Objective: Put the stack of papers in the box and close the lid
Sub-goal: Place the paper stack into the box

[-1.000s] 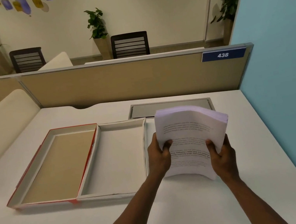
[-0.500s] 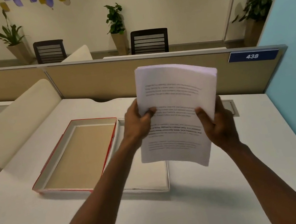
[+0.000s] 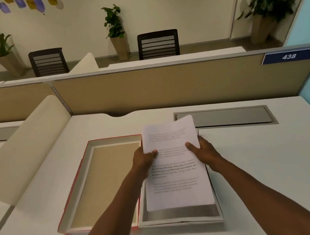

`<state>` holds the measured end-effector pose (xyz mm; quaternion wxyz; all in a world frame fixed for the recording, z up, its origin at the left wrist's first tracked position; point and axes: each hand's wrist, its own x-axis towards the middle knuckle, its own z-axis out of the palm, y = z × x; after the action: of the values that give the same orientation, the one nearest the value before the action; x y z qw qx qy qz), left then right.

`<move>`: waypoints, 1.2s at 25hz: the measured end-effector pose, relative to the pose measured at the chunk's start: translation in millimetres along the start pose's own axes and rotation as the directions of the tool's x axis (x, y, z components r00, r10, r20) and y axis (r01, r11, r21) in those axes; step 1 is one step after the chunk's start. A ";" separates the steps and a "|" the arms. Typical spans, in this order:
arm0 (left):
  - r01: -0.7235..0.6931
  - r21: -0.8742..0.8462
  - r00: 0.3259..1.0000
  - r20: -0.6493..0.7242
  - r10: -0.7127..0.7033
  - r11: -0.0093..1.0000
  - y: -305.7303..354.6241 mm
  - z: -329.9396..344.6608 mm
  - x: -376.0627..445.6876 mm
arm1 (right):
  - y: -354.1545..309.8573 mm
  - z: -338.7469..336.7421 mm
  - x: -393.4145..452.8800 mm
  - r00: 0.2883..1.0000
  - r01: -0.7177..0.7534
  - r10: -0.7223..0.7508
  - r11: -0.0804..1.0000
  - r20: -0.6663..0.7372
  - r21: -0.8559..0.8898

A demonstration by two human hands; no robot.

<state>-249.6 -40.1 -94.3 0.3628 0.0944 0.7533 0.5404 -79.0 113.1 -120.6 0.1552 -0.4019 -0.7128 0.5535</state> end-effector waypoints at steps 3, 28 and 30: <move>0.015 0.025 0.998 0.059 -0.016 1.000 -14.5 -6.4 18.2 | 17.6 17.0 11.3 0.994 -0.109 0.109 0.994 0.003 -0.011; -0.297 0.480 0.948 0.047 0.314 0.825 -92.1 26.7 25.6 | 35.6 87.0 -3.8 0.878 -0.354 0.177 0.866 -0.445 -0.354; -0.333 0.485 0.935 0.063 0.348 0.808 -94.3 26.2 26.8 | 38.0 86.6 -5.3 0.879 -0.337 0.147 0.865 -0.453 -0.372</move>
<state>-228.3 -43.8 -193.4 0.2135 0.3083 0.8410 0.3901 -118.0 54.1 -183.5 0.1339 -0.6214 -0.7129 0.2961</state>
